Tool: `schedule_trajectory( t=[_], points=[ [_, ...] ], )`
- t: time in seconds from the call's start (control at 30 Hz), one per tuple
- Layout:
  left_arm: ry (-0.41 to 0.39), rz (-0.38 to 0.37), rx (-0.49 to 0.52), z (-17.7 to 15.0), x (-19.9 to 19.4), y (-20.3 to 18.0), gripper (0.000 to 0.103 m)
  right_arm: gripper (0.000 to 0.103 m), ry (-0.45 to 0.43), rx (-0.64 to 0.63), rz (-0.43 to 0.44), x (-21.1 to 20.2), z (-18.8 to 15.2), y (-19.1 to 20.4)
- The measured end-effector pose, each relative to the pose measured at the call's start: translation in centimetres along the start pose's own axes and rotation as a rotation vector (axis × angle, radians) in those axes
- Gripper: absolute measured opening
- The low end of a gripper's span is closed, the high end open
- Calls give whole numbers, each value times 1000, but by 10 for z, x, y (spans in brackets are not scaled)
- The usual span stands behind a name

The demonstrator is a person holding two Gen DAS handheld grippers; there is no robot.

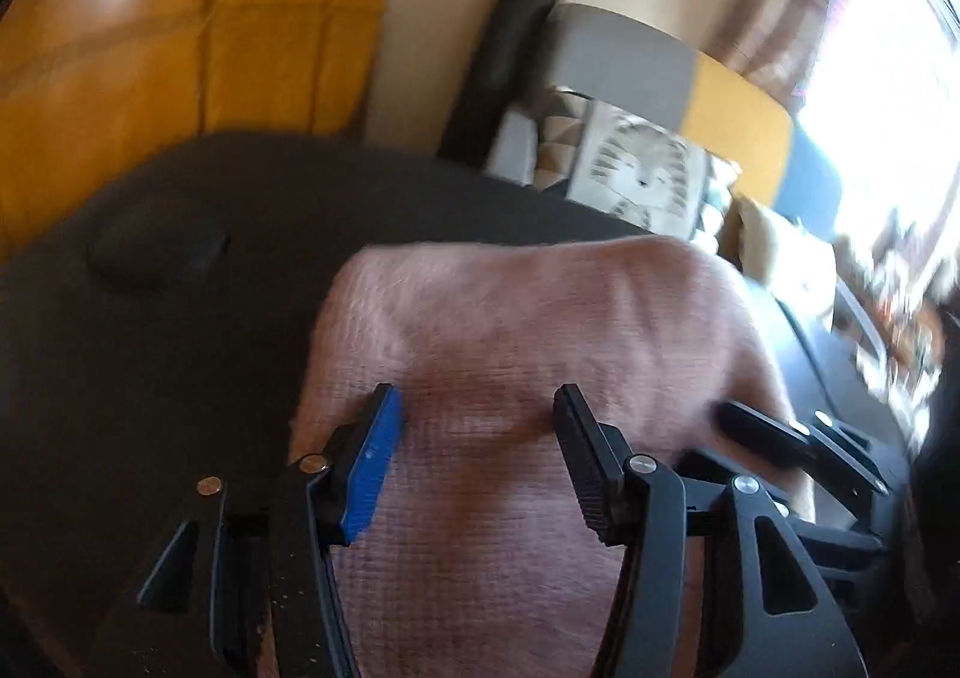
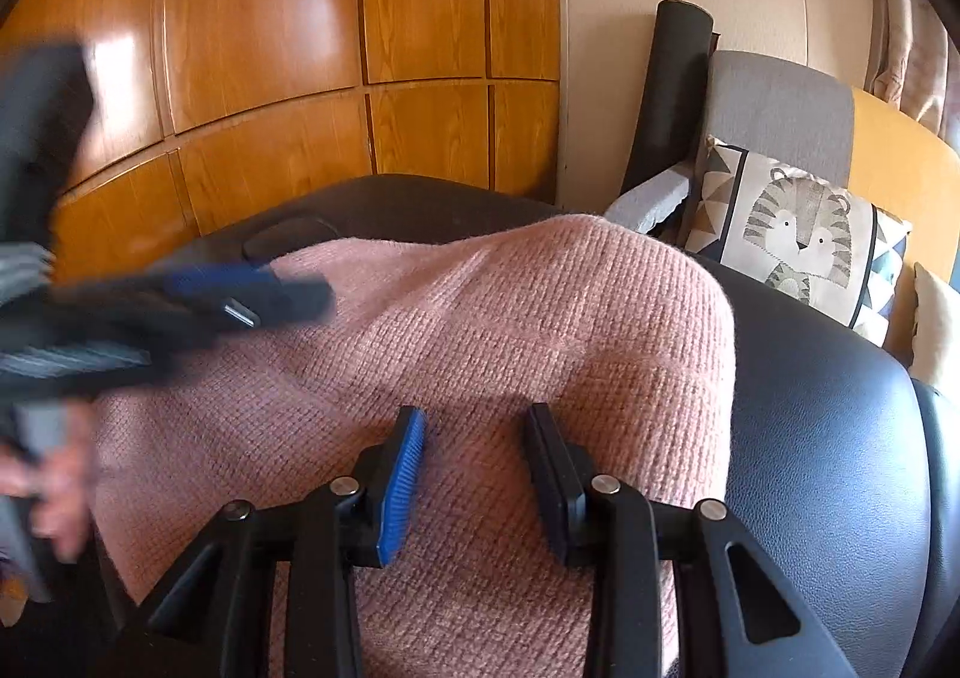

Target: Fold clothes

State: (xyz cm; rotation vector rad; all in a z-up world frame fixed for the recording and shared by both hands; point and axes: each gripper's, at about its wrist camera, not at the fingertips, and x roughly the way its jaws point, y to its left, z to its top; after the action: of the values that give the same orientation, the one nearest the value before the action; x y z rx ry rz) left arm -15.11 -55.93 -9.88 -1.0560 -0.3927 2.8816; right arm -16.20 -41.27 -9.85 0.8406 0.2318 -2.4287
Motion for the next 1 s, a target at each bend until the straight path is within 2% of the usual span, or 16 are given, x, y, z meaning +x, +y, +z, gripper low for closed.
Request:
schedule_trajectory(
  t=[0.03,0.1,0.17,0.23,0.3,0.33,0.4,0.47,0.53,0.63,0.7,0.8,0.87,0.97,1.0],
  points=[
    [-9,7,-10,-4,2,5,51,36,4,-10,6,-1,0,0],
    [-23,50,76,-12,5,-3,51,36,19,-65,37,-7,5,1],
    [-9,77,109,-9,10,-8,51,34,4,-76,50,-20,15,1],
    [-3,88,119,-8,13,-10,52,23,-21,-31,52,-24,31,-5],
    [-6,83,111,-10,11,-12,52,18,-20,20,43,-20,50,-13],
    [-8,78,105,-12,10,-12,52,14,3,50,44,-12,57,-18],
    [-10,67,92,-12,12,-9,52,13,47,86,46,7,65,-27],
    [-12,60,82,-14,12,-5,51,13,81,62,16,29,70,-32],
    [-13,56,81,-16,13,-5,51,9,125,47,-27,51,68,-40],
    [-11,49,85,-18,14,-5,51,6,191,139,-50,79,54,-62],
    [-8,43,83,-18,14,-5,51,2,176,188,-47,83,50,-71],
    [-8,35,74,-17,15,-4,51,2,167,126,-66,84,50,-64],
    [-9,33,71,-17,13,-4,51,2,135,135,-53,69,51,-64],
    [-13,26,61,-18,13,-2,51,7,69,187,-19,36,52,-67],
    [-14,24,59,-18,13,-2,51,12,46,204,-8,26,52,-67]
  ],
)
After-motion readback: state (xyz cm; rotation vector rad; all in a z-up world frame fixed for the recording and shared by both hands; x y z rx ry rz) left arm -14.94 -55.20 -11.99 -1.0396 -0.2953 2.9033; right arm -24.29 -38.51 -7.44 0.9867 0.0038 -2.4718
